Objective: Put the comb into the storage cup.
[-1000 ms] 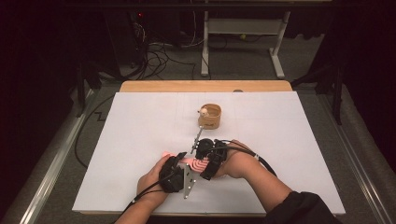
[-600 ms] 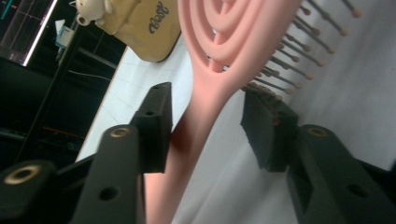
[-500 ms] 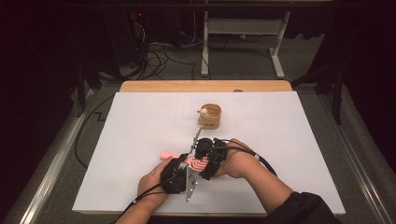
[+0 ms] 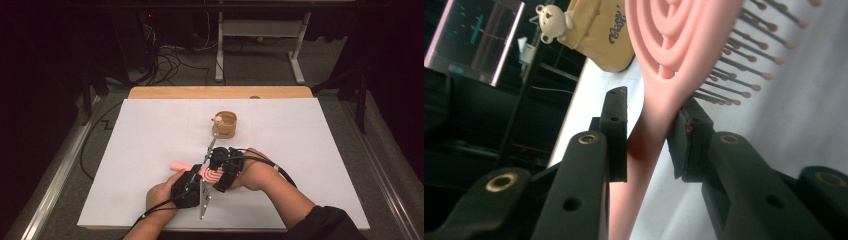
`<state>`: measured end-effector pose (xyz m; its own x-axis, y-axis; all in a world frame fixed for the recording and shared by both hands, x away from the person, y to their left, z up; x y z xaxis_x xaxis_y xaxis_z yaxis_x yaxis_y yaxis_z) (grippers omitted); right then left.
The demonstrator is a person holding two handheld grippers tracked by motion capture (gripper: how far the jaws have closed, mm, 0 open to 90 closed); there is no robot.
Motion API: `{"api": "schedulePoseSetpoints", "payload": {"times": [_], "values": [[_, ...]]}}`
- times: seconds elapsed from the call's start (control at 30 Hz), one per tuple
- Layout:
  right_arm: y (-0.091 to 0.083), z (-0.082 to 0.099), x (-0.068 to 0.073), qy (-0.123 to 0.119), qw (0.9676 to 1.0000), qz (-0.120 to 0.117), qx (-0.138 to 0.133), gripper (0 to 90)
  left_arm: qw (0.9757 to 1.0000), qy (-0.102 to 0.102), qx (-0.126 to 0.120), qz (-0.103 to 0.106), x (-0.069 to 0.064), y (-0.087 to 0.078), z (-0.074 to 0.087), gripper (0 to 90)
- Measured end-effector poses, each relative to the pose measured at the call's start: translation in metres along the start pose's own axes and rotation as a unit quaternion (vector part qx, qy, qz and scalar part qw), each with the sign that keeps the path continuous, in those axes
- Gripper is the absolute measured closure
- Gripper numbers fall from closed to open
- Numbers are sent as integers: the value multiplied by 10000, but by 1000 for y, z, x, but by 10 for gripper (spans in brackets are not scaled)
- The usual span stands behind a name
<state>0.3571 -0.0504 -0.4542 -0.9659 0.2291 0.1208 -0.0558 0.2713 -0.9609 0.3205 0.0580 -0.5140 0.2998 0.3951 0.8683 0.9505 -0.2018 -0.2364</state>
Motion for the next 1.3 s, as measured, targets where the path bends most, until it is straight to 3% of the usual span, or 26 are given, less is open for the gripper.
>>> {"api": "schedulePoseSetpoints", "payload": {"times": [0.03, 0.07, 0.27, 0.4, 0.9, 1.3], "values": [[-1, 0, 0, 10, 10000, -4, 13, 208, 9994, 302, 137, -59, 3, -2, 1, 744], [-1, 0, 0, 10, 10000, -4, 13, 208, 9990, 393, 151, -113, 3, -3, 1, 744], [-5, 0, 1, -10, 10000, -36, -45, 207, 9984, 523, 86, -171, 0, -4, -2, 774], [-8, 0, 2, 0, 10000, -45, -43, 207, 9990, 416, -1, -187, -1, -4, -4, 786], [-13, -3, 1, 12, 9998, -107, -184, 199, 9990, 390, 3, -210, 2, -5, -4, 794], [-14, 2, -2, 115, 9998, -58, -139, 71, 9992, 354, 42, -186, 4, -5, -2, 797]]}}
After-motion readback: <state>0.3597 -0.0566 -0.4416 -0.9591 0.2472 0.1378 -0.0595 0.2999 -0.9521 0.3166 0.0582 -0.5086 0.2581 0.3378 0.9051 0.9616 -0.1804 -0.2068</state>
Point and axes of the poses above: each handheld gripper's, and its own axes: y roughly forward along the jaws, z roughly out of its underside, x roughly to its left, the point moved 6 cm from there along y, roughly forward along the jaws, and after that the axes turned 11 degrees about -z, right-handed, at the moved point
